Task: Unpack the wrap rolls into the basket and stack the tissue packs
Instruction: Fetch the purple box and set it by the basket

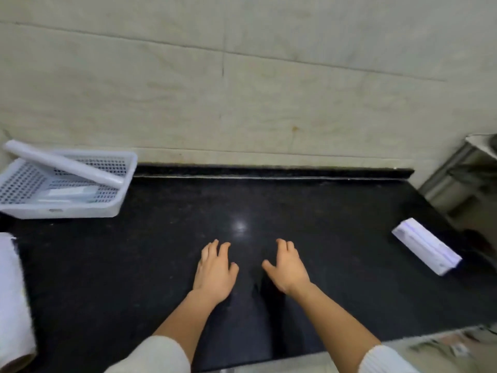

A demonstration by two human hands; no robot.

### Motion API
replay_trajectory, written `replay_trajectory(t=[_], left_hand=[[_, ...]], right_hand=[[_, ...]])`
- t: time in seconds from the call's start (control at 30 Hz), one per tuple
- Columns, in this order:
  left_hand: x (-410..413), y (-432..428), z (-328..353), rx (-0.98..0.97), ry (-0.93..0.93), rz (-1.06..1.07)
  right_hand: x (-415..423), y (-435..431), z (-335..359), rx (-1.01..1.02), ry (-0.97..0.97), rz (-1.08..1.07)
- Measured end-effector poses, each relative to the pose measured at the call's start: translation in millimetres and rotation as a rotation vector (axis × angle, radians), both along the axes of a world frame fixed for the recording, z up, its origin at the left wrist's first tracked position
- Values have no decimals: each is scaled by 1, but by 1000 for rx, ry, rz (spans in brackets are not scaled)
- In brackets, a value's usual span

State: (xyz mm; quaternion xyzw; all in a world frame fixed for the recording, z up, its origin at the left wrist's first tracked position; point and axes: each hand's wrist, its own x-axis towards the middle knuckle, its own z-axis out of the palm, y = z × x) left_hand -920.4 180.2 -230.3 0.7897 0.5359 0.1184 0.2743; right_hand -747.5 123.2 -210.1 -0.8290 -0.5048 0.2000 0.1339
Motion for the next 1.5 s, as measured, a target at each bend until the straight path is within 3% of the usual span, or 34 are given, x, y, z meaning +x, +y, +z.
replay_trajectory(t=[0.23, 0.4, 0.6, 0.8, 1.03, 1.17, 1.5], left_hand=[[200, -49, -23, -39, -50, 50], [294, -106, -39, -77, -20, 47], [327, -127, -60, -79, 156, 10], [314, -133, -76, -65, 227, -69], [307, -125, -53, -229, 295, -145], [274, -129, -40, -226, 208, 37], [63, -108, -16, -180, 200, 385]], right_hand=[[196, -45, -19, -29, -31, 5], [301, -90, -20, -63, -144, -48], [403, -119, -10, -19, -321, -148], [449, -132, -13, -152, -180, -292], [413, -112, -16, 41, -95, -212], [350, -80, -19, 100, -15, -36], [113, -23, -19, 151, 175, 332]])
